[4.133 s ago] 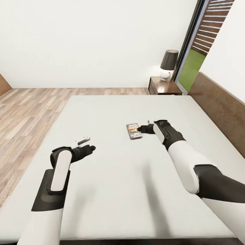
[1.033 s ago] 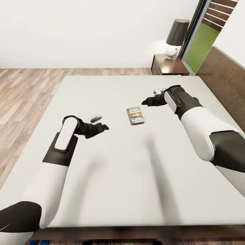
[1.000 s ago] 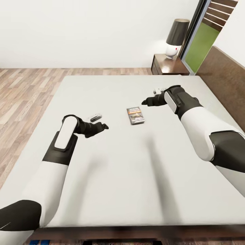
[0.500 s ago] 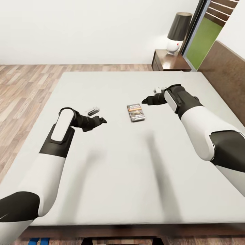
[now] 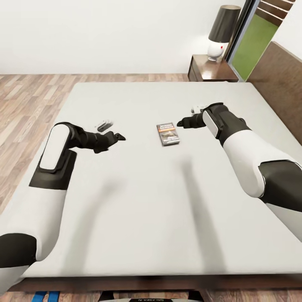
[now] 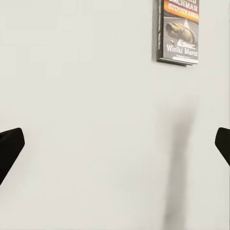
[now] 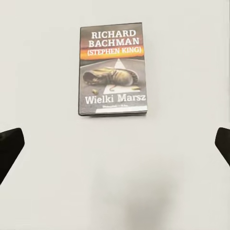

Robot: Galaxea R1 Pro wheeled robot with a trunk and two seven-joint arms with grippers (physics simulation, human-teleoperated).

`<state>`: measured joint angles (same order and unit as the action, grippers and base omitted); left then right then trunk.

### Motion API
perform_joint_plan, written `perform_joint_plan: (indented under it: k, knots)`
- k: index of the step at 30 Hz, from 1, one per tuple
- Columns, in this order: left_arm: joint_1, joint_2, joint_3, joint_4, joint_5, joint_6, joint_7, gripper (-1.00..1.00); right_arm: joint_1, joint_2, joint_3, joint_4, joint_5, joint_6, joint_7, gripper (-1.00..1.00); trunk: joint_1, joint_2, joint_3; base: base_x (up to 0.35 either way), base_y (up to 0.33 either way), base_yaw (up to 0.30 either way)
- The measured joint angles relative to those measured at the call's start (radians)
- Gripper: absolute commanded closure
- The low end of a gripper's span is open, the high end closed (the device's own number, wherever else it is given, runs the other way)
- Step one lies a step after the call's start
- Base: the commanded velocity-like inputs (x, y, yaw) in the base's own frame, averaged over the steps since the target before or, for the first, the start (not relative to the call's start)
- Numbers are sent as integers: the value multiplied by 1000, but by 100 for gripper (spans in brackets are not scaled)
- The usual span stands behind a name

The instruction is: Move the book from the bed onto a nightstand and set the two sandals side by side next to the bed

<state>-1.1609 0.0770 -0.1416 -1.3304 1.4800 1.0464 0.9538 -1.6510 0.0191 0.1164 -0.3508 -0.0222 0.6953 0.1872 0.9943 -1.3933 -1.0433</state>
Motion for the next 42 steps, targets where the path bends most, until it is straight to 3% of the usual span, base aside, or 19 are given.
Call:
perform_joint_plan:
  k: [3,12,29,42]
  knots:
    - [2,24,-2,-15,41,0,16,-100,0,0,0,-3,0,-4,-4,-100,11,-21,-14,0,0,0]
    - [15,46,-4,-29,76,0,31,-100,5,0,1,-26,0,-19,-7,-100,15,-28,-31,0,0,0]
    - [7,38,-3,-29,82,0,35,-100,6,-1,4,-52,1,-29,-7,-100,15,-28,-52,0,0,6]
    - [7,35,-3,-29,82,0,34,-100,8,-3,7,-94,2,-33,-10,-100,15,-28,-54,0,0,156]
